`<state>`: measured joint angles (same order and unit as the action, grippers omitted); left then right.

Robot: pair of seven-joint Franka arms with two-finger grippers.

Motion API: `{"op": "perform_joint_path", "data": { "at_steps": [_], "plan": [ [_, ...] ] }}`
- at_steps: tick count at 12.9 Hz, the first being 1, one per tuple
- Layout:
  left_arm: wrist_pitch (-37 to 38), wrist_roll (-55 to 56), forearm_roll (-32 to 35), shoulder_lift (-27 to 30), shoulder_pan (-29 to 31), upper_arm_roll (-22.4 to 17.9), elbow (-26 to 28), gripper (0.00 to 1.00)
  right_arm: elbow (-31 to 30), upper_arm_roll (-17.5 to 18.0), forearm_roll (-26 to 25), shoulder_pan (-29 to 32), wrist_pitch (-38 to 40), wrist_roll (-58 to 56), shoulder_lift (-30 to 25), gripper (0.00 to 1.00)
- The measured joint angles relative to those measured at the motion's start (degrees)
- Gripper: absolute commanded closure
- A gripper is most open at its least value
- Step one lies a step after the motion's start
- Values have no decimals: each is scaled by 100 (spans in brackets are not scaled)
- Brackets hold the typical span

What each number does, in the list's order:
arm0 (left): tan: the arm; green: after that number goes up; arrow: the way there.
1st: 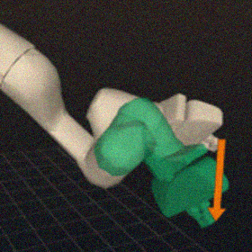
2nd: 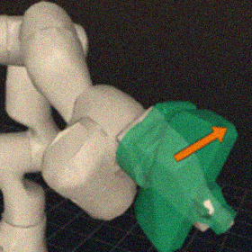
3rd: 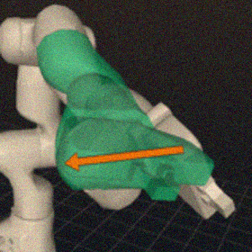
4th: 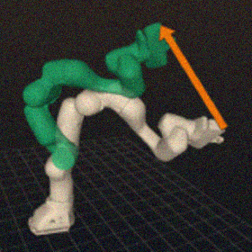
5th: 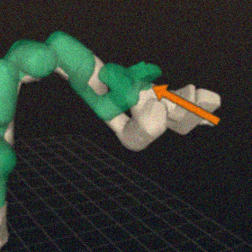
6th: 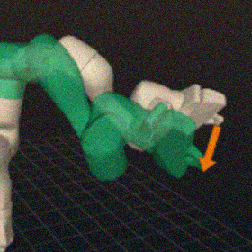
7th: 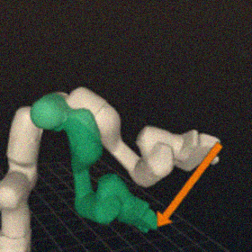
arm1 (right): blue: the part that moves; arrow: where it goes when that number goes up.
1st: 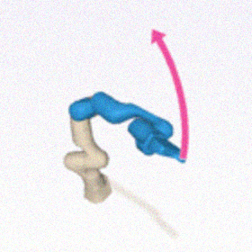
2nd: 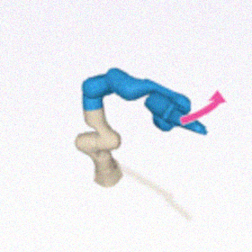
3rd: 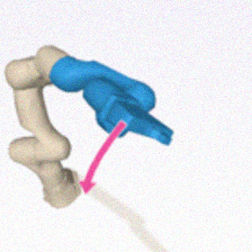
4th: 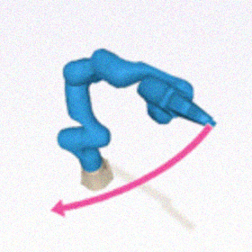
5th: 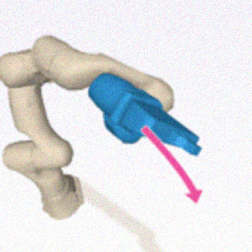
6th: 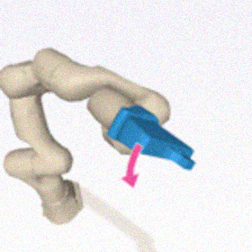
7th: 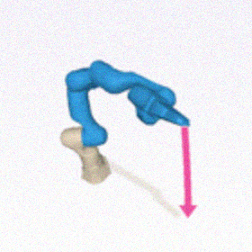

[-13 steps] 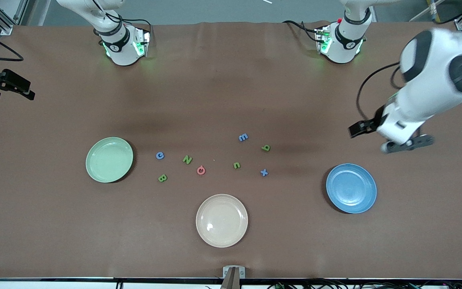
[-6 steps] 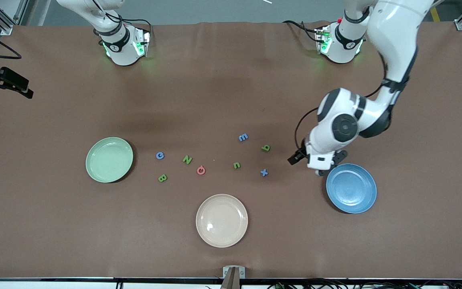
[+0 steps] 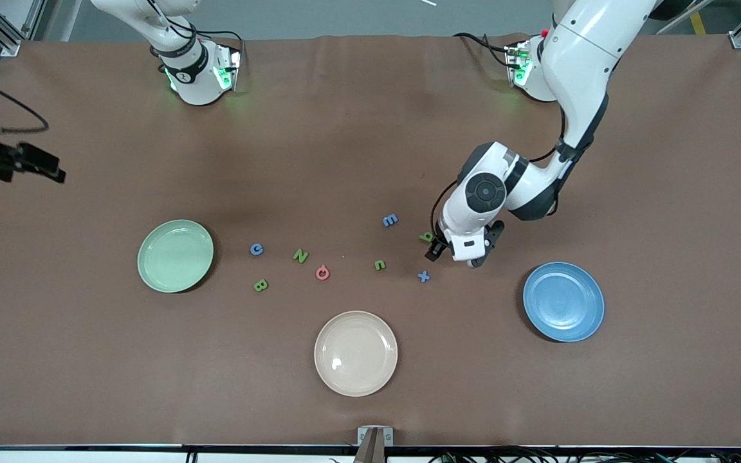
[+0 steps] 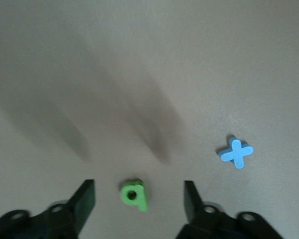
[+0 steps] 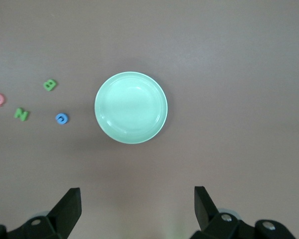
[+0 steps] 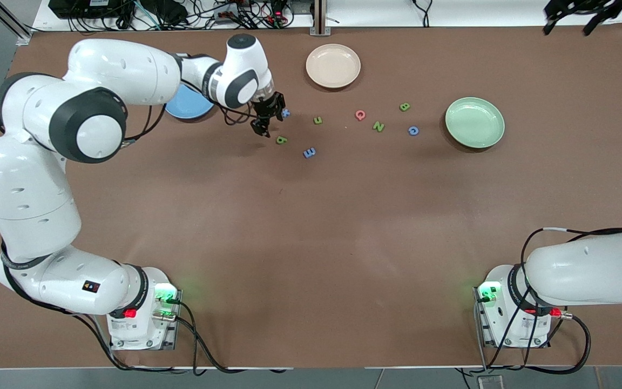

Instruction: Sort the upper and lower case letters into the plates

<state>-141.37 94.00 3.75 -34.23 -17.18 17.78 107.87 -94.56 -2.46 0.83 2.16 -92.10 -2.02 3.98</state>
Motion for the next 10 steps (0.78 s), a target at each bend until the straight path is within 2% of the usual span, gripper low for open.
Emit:
{"op": "perform_joint_path", "data": {
  "at_steps": [2, 4, 7, 10],
  "plan": [
    [-200, 439, 1, -118, -162, 0, 79, 33, 66, 10, 12, -1, -321, 3, 590, 0],
    [-245, 589, 2, -215, -265, -2, 91, 34, 57, 62, 30, -100, -680, 308, 892, 0],
    [-248, 664, 22, -251, -281, -13, 100, 36, -19, 119, 34, -656, -1316, 1623, 1229, 0],
    [-247, 705, 173, -261, -278, -47, 106, 43, -92, 135, 34, -1196, -2229, 2862, 1855, 0]
  ]
}}
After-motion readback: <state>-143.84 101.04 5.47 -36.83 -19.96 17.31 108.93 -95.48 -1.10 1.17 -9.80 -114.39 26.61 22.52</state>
